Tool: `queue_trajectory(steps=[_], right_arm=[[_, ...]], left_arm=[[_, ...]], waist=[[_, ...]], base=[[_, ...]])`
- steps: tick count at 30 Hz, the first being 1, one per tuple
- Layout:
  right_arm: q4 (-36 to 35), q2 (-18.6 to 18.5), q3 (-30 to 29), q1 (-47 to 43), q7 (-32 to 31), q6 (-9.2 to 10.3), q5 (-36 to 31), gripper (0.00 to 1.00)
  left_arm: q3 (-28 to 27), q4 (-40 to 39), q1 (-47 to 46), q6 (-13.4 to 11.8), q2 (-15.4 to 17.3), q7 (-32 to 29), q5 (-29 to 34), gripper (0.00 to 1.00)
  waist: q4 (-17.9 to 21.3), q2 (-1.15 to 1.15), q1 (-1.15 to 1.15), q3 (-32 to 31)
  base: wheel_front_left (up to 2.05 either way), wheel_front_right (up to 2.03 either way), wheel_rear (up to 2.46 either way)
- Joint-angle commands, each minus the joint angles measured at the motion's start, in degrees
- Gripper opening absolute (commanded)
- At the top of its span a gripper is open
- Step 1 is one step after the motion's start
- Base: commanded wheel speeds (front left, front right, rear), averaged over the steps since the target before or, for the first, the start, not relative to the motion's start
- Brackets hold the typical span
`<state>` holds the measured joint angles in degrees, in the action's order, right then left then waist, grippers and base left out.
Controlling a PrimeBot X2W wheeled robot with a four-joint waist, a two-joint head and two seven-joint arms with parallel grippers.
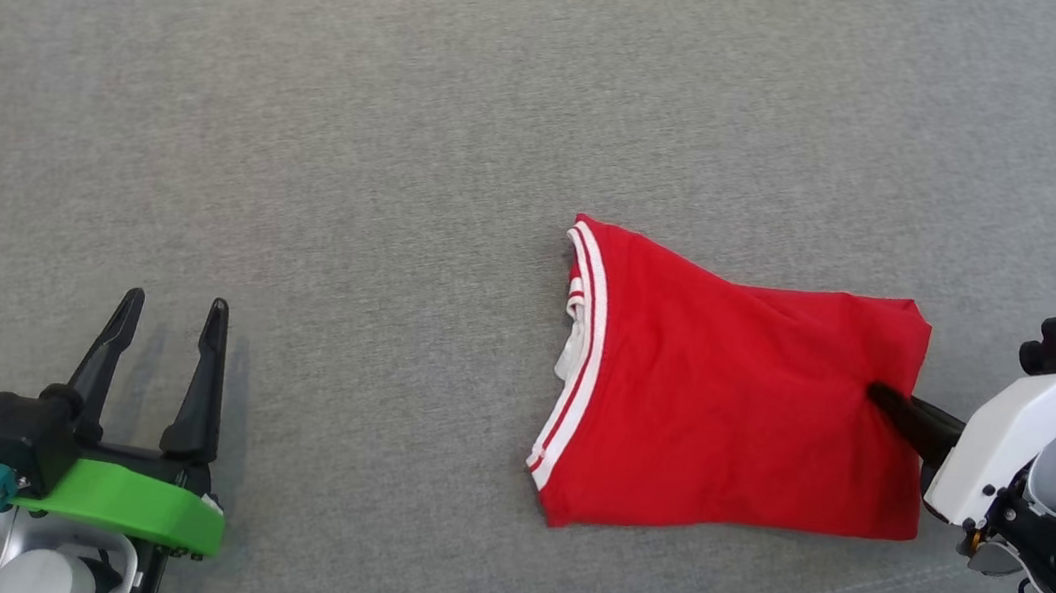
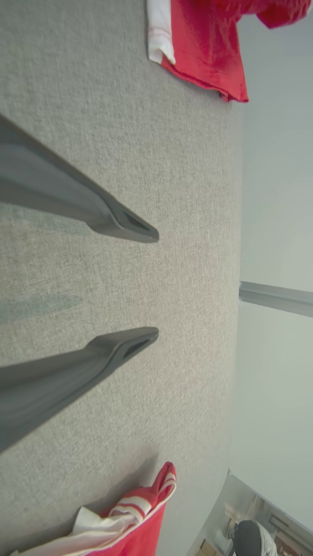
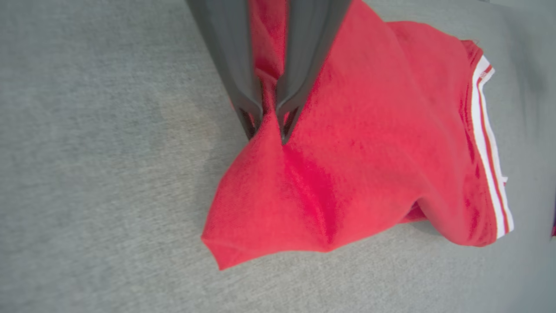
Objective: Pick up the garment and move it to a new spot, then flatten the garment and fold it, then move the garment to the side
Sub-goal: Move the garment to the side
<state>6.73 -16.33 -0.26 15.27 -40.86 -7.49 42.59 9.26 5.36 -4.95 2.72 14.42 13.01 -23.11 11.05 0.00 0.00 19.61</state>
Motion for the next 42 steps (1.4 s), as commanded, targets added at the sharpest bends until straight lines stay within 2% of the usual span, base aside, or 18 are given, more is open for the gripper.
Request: queue_trajectory(steps=[1, 8, 14, 21, 28, 34, 39, 40, 41, 42], right_arm=[[0.37, -0.17, -0.3, -0.49, 0.54, -0.01, 0.21, 0.0], [4.68, -0.03, 0.39, 1.28, 5.09, -0.01, 0.22, 0.0], [8.65, -1.48, 2.54, 7.97, 10.22, -0.01, -2.46, 0.0], [15.79, -7.2, 1.97, 21.86, 13.49, -0.01, -6.37, 0.0], [24.54, -13.53, -4.08, 32.94, 15.67, -0.01, -10.87, 0.0], [32.58, -18.67, -10.2, 37.52, 17.08, 0.0, -15.22, 0.0], [41.46, -19.63, -15.63, 40.0, 20.75, 0.0, -20.43, 0.0], [42.62, -19.84, -16.48, 40.44, 21.93, 0.0, -21.99, 0.04], [43.96, -19.86, -17.45, 40.92, 22.96, 0.0, -23.5, 0.72], [43.96, -19.86, -17.45, 40.92, 22.96, 0.0, -23.5, 0.72]], left_arm=[[-0.18, -0.4, 0.4, -0.29, 0.72, -0.17, 0.38, 1.0], [0.47, -2.74, 0.19, -0.64, 2.12, -2.91, 0.64, 1.0], [1.19, -5.15, -1.7, -0.84, 3.09, -5.3, 1.4, 1.0], [2.28, -9.59, -5.27, -1.24, 4.42, -8.23, 2.99, 1.0], [2.7, -14.72, -7.65, -2.23, 5.44, -9.87, 4.72, 1.0], [2.21, -16.99, -6.95, -3.25, 5.99, -10.39, 5.18, 1.0], [1.84, -17.41, -5.47, -3.54, 6.71, -10.21, 4.92, 1.0], [1.89, -17.43, -5.41, -3.66, 6.69, -10.2, 4.93, 1.0], [1.99, -17.38, -5.38, -3.78, 6.62, -10.21, 4.95, 1.0], [1.99, -17.38, -5.38, -3.78, 6.62, -10.21, 4.95, 1.0]], waist=[[5.88, 0.0, 0.0, -0.6], [12.24, 0.0, 0.0, 0.19], [13.49, 0.0, 0.0, 3.32], [10.13, 0.0, 0.0, 10.19], [5.22, 0.0, 0.0, 17.48], [2.27, 0.0, 0.0, 20.56], [1.13, 0.0, 0.0, 21.52], [1.06, 0.0, 0.0, 21.57], [1.02, 0.0, 0.0, 21.55], [1.02, 0.0, 0.0, 21.55]], base=[[0.0, 0.0, 0.0], [0.0, 0.0, 0.0], [0.0, 0.0, 0.0], [0.0, 0.0, 0.0], [0.0, 0.0, 0.0], [0.0, 0.0, 0.0], [0.0, 0.0, 0.0], [0.0, 0.0, 0.0], [0.0, 0.0, 0.0], [0.0, 0.0, 0.0]])
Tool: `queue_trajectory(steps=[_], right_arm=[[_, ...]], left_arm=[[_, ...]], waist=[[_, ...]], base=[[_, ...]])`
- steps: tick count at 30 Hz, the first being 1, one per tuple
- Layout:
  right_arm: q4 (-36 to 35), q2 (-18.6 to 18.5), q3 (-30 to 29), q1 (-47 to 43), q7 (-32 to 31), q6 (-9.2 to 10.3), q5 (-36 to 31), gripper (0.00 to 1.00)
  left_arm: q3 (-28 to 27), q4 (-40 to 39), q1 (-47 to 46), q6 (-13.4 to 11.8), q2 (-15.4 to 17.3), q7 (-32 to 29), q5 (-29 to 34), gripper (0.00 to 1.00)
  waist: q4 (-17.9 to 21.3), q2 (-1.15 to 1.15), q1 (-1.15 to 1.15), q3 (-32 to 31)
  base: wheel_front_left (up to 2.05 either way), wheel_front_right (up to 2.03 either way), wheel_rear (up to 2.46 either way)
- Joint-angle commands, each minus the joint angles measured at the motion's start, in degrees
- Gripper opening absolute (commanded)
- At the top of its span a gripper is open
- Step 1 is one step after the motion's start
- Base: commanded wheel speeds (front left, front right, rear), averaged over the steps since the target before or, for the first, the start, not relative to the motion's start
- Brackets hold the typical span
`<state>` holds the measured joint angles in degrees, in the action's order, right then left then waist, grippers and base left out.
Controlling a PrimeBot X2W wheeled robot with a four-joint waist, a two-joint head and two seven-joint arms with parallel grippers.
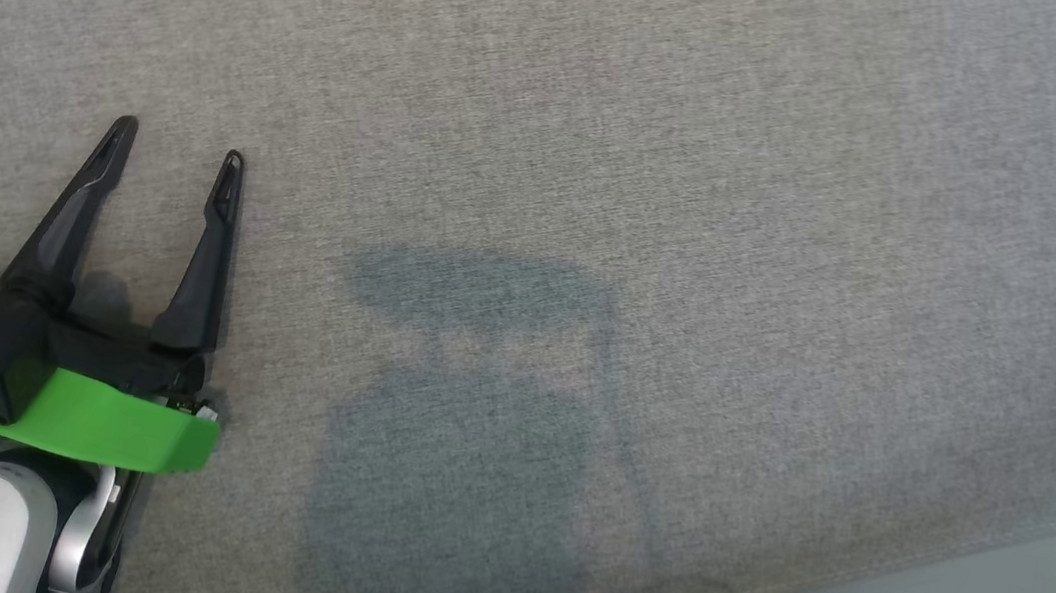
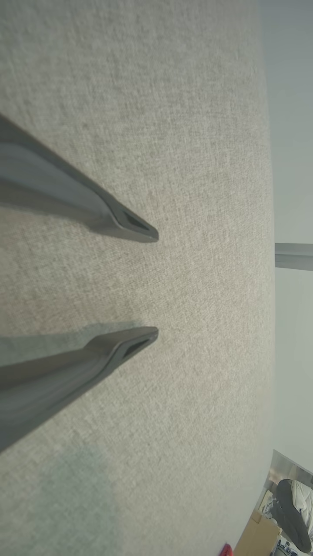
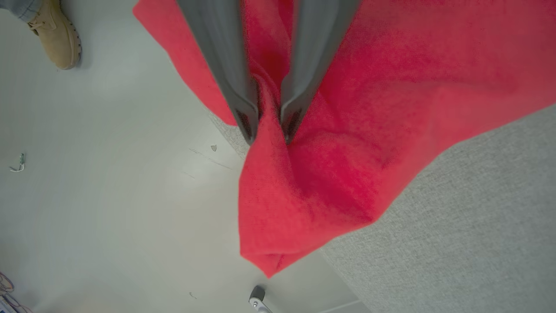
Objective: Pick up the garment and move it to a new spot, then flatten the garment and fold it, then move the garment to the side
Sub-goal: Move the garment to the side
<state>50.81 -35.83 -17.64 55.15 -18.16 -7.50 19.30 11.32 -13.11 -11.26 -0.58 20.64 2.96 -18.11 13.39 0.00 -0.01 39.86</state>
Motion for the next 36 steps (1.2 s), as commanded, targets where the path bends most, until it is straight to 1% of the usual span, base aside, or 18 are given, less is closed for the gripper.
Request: queue_trajectory(steps=[1, 3, 5, 10, 12, 14, 17, 20, 23, 26, 28, 31, 34, 36], right_arm=[[0.99, 0.02, -0.9, 1.47, 1.11, 0.01, -1.67, 1.0], [2.89, 0.74, -1.81, 2.18, 2.69, 0.01, -4.53, 1.0], [4.38, 0.63, -3.13, 2.83, 4.5, 0.03, -7.13, 1.0], [5.9, 0.88, -3.78, 3.96, 8.23, 0.02, -13.65, 1.0], [5.32, 1.0, -3.1, 3.86, 9.85, 0.03, -15.81, 1.0], [4.25, 2.68, -1.42, 3.52, 11.63, 0.02, -16.12, 1.0], [1.6, 3.64, 2.63, 1.3, 14.45, 0.04, -15.18, 1.0], [-2.35, 4.81, 7.49, -2.47, 17.22, 0.04, -12.75, 1.0], [-8.1, 5.64, 11.49, -8.24, 19.43, 0.04, -9.04, 1.0], [-15.23, 6.3, 13.26, -15.82, 19.85, 0.05, -4.9, 1.0], [-20.39, 7.18, 12.58, -21.22, 19.8, 0.04, -2.55, 1.0], [-27.7, 8.58, 10.69, -29.2, 20.14, 0.04, -1.13, 1.0], [-33.74, 11.75, 9.3, -36.38, 20.81, 0.04, -1.2, 1.0], [-36.79, 14.05, 9.67, -40.16, 21.17, 0.04, -2.3, 1.0]], left_arm=[[0.05, 1.21, 0.88, -0.57, 0.29, -0.17, -0.04, 1.0], [0.37, 1.72, 0.86, -0.57, 0.07, -0.17, -0.12, 1.0], [0.63, 2.28, 0.85, -0.53, -0.19, 0.11, -0.26, 1.0], [1.58, 4.13, 1.76, -0.18, -1.41, 1.8, -0.99, 1.0], [2.06, 5.17, 2.16, -0.02, -2.22, 2.82, -1.39, 1.0], [2.38, 6.44, 2.73, 0.01, -3.03, 3.99, -1.92, 1.0], [2.81, 8.84, 4.24, 0.08, -4.01, 5.8, -2.5, 1.0], [3.31, 11.22, 6.15, 0.13, -5.08, 7.72, -3.02, 1.0], [3.38, 13.44, 8.37, -0.12, -6.12, 9.22, -3.78, 1.0], [3.05, 14.93, 9.98, -0.3, -6.5, 10.28, -4.16, 1.0], [2.52, 15.83, 10.77, -0.4, -6.62, 10.87, -4.49, 1.0], [1.56, 17.01, 11.93, -0.49, -6.68, 11.43, -4.85, 1.0], [0.41, 18.28, 12.54, -0.02, -6.49, 11.8, -5.16, 1.0], [-0.42, 19.0, 12.83, -0.03, -6.21, 12.05, -4.91, 1.0]], waist=[[-1.36, 0.0, 0.01, 1.19], [-1.4, 0.0, 0.01, 0.66], [-1.42, 0.0, 0.01, -0.14], [-1.55, 0.0, 0.01, -4.29], [-1.76, 0.0, 0.01, -6.78], [-2.0, 0.0, 0.01, -9.69], [-2.63, 0.0, 0.01, -14.59], [-3.75, 0.0, 0.01, -19.88], [-5.17, 0.0, 0.01, -25.12], [-6.66, 0.0, 0.01, -29.0], [-7.77, 0.0, 0.01, -31.06], [-8.97, 0.0, 0.01, -33.04], [-9.85, 0.0, 0.01, -34.46], [-10.15, 0.0, 0.01, -35.13]], base=[[0.0, 0.0, 0.0], [0.0, 0.0, 0.0], [0.0, 0.0, 0.0], [0.0, 0.0, 0.0], [0.0, 0.0, 0.0], [0.0, 0.0, 0.0], [0.0, 0.0, 0.0], [0.0, 0.0, 0.0], [0.0, 0.0, 0.0], [0.0, 0.0, 0.0], [0.0, 0.0, 0.0], [0.0, 0.0, 0.0], [0.0, 0.0, 0.0], [0.0, 0.0, 0.0]])
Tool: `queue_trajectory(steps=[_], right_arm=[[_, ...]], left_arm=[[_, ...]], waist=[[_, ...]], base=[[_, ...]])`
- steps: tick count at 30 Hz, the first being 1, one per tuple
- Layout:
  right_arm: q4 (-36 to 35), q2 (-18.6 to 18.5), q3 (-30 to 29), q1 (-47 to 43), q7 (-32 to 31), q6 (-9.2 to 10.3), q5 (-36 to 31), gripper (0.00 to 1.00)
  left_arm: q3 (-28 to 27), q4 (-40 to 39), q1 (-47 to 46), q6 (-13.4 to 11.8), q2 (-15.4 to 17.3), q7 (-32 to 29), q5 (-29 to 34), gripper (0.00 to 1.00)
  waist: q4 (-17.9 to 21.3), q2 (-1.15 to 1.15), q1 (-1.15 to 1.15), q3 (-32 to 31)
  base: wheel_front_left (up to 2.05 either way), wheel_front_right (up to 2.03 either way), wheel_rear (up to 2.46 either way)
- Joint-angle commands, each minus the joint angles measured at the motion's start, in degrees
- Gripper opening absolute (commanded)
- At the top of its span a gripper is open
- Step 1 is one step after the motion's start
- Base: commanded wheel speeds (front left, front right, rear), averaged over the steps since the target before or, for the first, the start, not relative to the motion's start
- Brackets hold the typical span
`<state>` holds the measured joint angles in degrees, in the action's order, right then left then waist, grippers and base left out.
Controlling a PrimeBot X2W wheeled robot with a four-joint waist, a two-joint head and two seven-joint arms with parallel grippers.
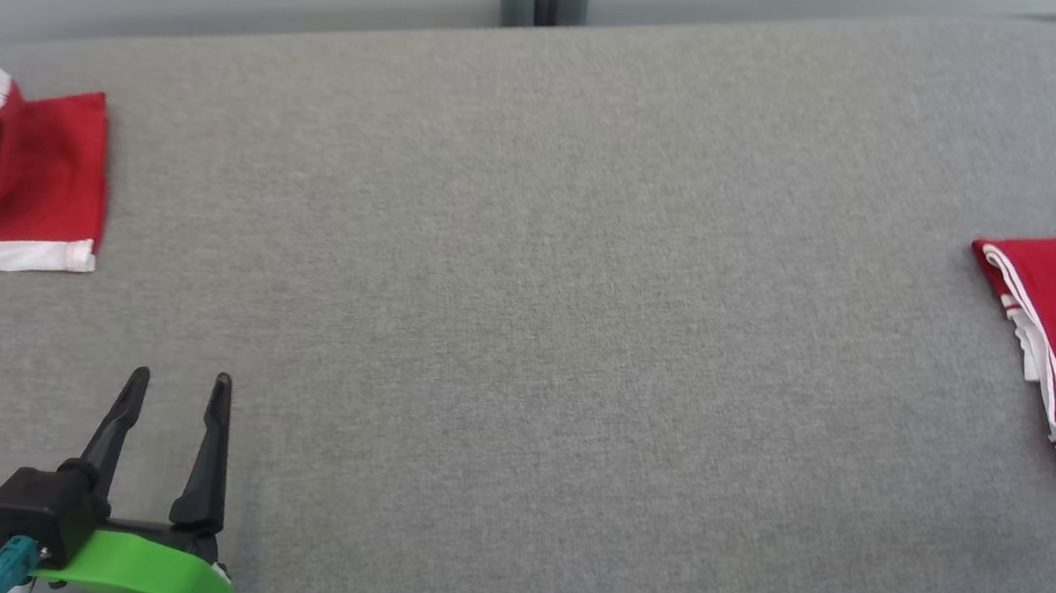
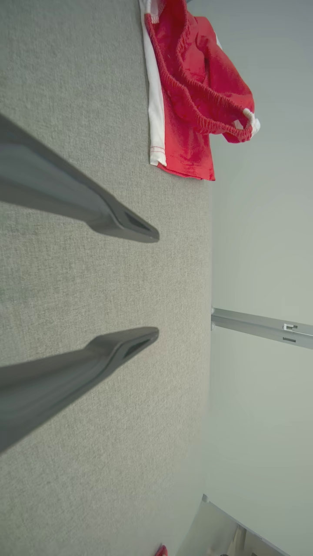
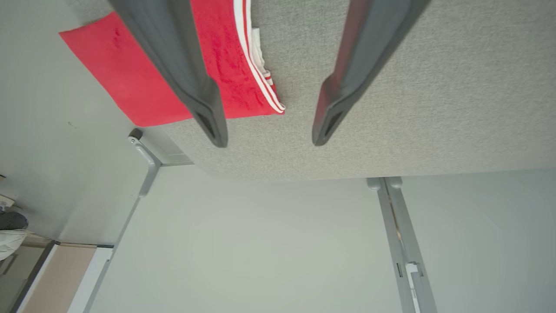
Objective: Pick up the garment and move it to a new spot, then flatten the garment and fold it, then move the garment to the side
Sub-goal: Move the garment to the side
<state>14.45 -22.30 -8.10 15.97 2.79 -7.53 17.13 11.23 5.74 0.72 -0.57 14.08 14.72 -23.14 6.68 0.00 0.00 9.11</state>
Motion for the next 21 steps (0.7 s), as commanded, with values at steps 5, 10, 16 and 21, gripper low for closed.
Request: queue_trajectory(steps=[5, 10, 16, 21], right_arm=[[-4.53, 6.19, 1.32, -6.99, 2.62, 0.07, -3.01, 1.0], [-4.35, 8.78, 3.6, -9.89, 5.23, 0.07, -5.87, 1.0], [-0.78, 11.28, 5.85, -12.25, 9.97, 0.07, -8.88, 1.0], [2.09, 12.7, 6.4, -14.12, 11.84, 0.07, -10.41, 1.0]], left_arm=[[-2.3, 2.26, 0.82, 0.73, 0.43, 0.5, 0.65, 1.0], [-4.42, 3.16, 1.07, 1.56, -0.59, 0.5, 1.53, 1.0], [-7.72, 4.83, 2.34, 3.24, -2.33, 0.51, 3.55, 1.0], [-9.99, 5.87, 4.14, 4.74, -4.28, 0.5, 4.76, 1.0]], waist=[[-3.85, 0.0, 0.0, -5.17], [-3.93, 0.0, 0.0, -5.67], [-4.14, 0.0, 0.0, -6.63], [-4.59, 0.0, 0.0, -8.12]], base=[[0.0, 0.0, 0.0], [0.0, 0.0, 0.0], [0.0, 0.0, 0.0], [0.0, 0.0, 0.0]])
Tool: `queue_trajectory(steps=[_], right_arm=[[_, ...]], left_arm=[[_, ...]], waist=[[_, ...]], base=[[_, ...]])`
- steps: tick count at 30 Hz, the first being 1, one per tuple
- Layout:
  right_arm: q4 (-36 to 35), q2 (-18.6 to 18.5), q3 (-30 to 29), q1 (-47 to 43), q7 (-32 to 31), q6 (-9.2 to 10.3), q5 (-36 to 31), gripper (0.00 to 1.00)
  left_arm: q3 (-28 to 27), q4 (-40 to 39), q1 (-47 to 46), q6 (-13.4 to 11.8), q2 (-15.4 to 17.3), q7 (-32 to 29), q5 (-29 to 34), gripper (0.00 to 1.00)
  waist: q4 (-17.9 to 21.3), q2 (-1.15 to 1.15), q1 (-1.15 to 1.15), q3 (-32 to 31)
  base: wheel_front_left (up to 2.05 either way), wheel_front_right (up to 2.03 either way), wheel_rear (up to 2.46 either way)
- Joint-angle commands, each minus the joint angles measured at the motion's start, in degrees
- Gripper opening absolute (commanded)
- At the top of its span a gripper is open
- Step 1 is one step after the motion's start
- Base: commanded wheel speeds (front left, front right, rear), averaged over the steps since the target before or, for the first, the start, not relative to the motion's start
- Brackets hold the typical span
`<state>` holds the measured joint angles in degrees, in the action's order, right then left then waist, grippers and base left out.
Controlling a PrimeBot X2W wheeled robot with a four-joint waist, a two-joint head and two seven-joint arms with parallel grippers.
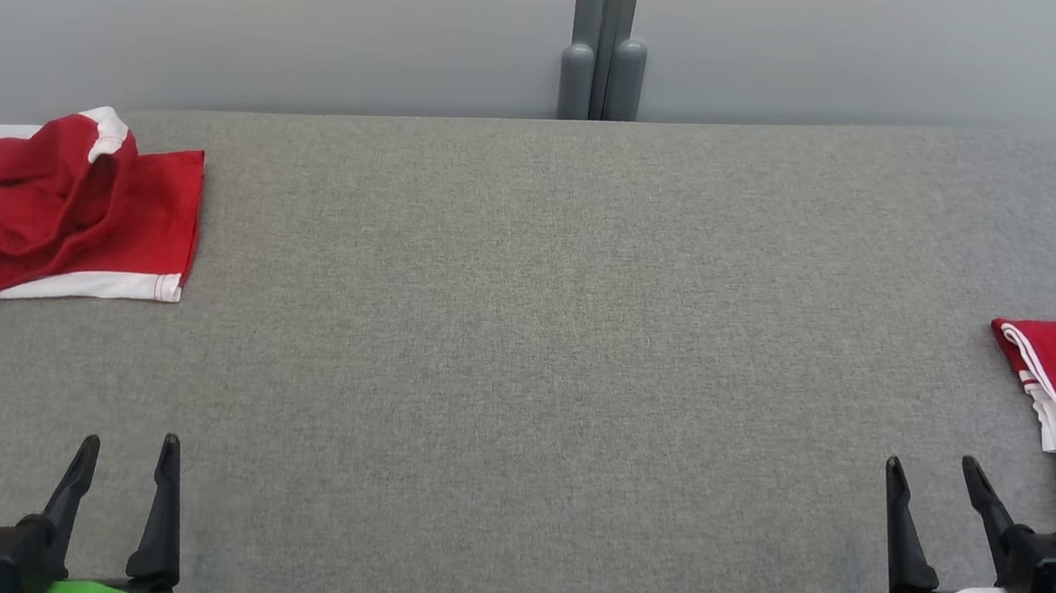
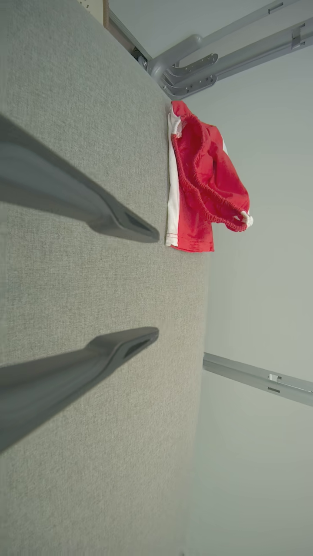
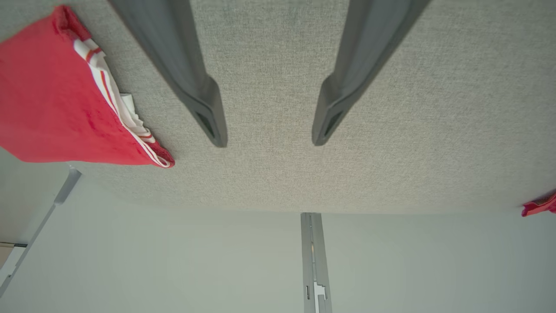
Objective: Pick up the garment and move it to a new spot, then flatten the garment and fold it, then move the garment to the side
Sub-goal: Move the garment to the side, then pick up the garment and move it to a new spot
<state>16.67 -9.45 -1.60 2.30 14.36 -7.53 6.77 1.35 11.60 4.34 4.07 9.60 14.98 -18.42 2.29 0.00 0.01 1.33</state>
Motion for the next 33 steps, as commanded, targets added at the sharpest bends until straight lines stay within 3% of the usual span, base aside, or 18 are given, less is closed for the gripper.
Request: queue_trajectory(steps=[1, 13, 33], right_arm=[[0.29, 0.29, -0.16, -0.87, 0.48, 0.07, -0.28, 1.0], [0.85, 2.07, 0.37, -1.81, 0.87, 0.07, -1.48, 1.0], [0.44, 1.89, 0.7, -1.84, 0.88, 0.07, -1.74, 1.0]], left_arm=[[-0.65, 0.19, 0.84, 0.25, -0.2, 0.25, 0.29, 1.0], [-5.39, 0.83, 2.76, 2.28, -3.2, 0.21, 3.04, 1.0], [-6.56, 1.19, 1.88, 3.39, -4.82, 0.22, 4.93, 1.0]], waist=[[-0.3, 0.0, -0.01, -0.55], [-0.96, 0.0, -0.01, -1.03], [-1.05, 0.0, -0.01, -0.8]], base=[[0.0, 0.0, 0.0], [0.0, 0.0, 0.0], [0.0, 0.0, 0.0]])
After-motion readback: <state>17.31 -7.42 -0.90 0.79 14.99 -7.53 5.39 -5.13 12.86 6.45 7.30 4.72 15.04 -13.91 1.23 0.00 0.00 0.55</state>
